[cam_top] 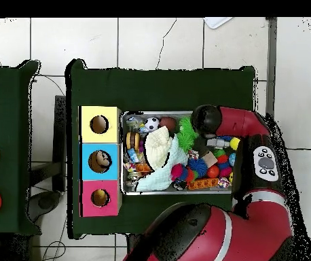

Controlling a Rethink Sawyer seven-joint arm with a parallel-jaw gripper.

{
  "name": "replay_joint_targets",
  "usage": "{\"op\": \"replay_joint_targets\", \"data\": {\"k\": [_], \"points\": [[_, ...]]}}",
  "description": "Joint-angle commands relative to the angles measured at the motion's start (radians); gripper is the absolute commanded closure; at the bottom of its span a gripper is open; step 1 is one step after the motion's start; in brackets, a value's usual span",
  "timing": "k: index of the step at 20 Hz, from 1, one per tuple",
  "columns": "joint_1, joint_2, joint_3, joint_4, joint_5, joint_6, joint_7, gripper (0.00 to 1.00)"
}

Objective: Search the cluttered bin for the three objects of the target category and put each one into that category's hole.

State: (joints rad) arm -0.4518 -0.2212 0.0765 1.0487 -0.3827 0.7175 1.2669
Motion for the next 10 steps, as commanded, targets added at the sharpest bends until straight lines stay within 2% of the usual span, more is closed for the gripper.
{"op": "replay_joint_targets", "data": {"k": [1, 6, 7, 10], "points": [[0.010, 0.079, 0.034, -0.067, -0.126, -0.179, -0.033, 0.00], [0.039, 0.043, -0.003, -0.070, -0.174, -0.142, -0.030, 0.00], [0.034, 0.039, 0.001, -0.063, -0.173, -0.142, -0.009, 1.00], [0.036, 0.043, 0.005, -0.074, -0.169, -0.137, -0.001, 1.00]]}}
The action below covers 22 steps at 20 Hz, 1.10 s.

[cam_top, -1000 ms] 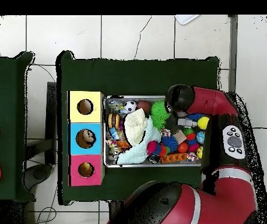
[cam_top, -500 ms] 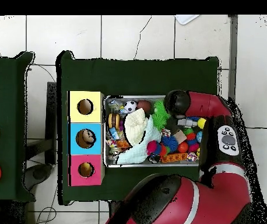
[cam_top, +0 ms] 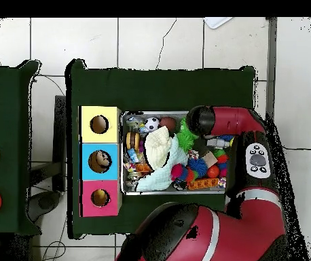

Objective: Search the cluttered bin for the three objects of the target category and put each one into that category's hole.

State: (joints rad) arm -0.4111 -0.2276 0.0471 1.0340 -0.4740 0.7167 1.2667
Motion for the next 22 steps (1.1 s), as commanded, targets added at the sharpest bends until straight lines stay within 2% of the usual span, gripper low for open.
{"op": "replay_joint_targets", "data": {"k": [1, 5, 7, 9, 10, 13, 17, 22], "points": [[-0.006, 0.049, 0.039, -0.064, -0.079, -0.128, -0.007, 1.00], [-0.001, 0.013, 0.061, -0.062, -0.055, -0.016, -0.064, 1.00], [0.018, -0.008, 0.050, -0.056, -0.034, 0.086, -0.070, 1.00], [0.031, -0.024, 0.046, -0.048, 0.004, 0.247, -0.086, 1.00], [0.043, -0.023, 0.034, -0.058, 0.024, 0.386, -0.098, 1.00], [0.063, -0.022, 0.038, -0.087, 0.052, 0.605, -0.113, 1.00], [0.066, -0.060, 0.046, -0.038, 0.086, 0.747, -0.073, 1.00], [0.095, -0.110, 0.048, 0.014, 0.103, 0.786, 0.012, 1.00]]}}
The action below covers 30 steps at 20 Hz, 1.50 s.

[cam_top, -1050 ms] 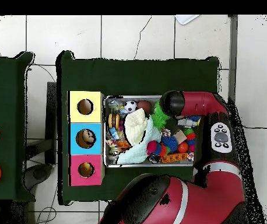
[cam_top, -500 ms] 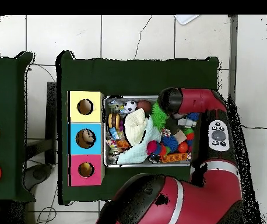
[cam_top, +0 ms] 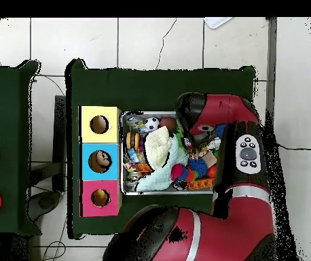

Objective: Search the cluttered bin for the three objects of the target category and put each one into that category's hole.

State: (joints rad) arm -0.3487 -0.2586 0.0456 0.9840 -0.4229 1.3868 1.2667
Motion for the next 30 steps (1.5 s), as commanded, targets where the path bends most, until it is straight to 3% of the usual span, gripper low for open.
{"op": "replay_joint_targets", "data": {"k": [1, 7, 12, 18, 21, 24, 30], "points": [[0.041, -0.090, 0.051, 0.074, 0.061, 0.122, 0.036, 1.00], [0.101, -0.149, 0.043, 0.124, 0.169, 0.142, 0.235, 1.00], [0.131, -0.196, 0.031, 0.249, 0.320, -0.015, 0.403, 1.00], [0.220, -0.318, -0.027, 0.438, 0.446, -0.217, 0.533, 1.00], [0.251, -0.382, -0.043, 0.552, 0.484, -0.366, 0.561, 1.00], [0.294, -0.443, -0.071, 0.643, 0.508, -0.381, 0.570, 1.00], [0.335, -0.503, -0.097, 0.742, 0.533, -0.374, 0.575, 1.00]]}}
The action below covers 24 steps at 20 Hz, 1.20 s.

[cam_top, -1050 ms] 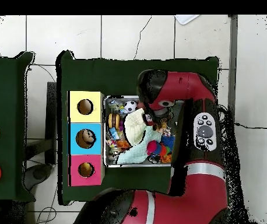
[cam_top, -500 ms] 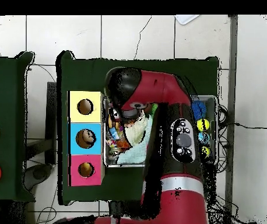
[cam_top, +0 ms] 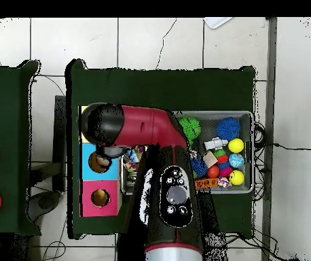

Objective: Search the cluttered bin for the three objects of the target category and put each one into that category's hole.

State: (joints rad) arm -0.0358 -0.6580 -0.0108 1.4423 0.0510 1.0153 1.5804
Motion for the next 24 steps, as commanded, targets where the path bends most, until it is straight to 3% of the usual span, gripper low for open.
{"op": "replay_joint_targets", "data": {"k": [1, 12, 17, 24], "points": [[0.027, -0.108, -0.044, 0.293, 0.058, 0.004, 0.258, 1.00], [0.061, -0.160, -0.054, 0.409, 0.084, -0.024, 0.245, 1.00], [0.073, -0.148, -0.041, 0.422, 0.131, -0.060, 0.279, 1.00], [0.138, -0.106, -0.025, 0.382, 0.218, -0.079, 0.361, 1.00]]}}
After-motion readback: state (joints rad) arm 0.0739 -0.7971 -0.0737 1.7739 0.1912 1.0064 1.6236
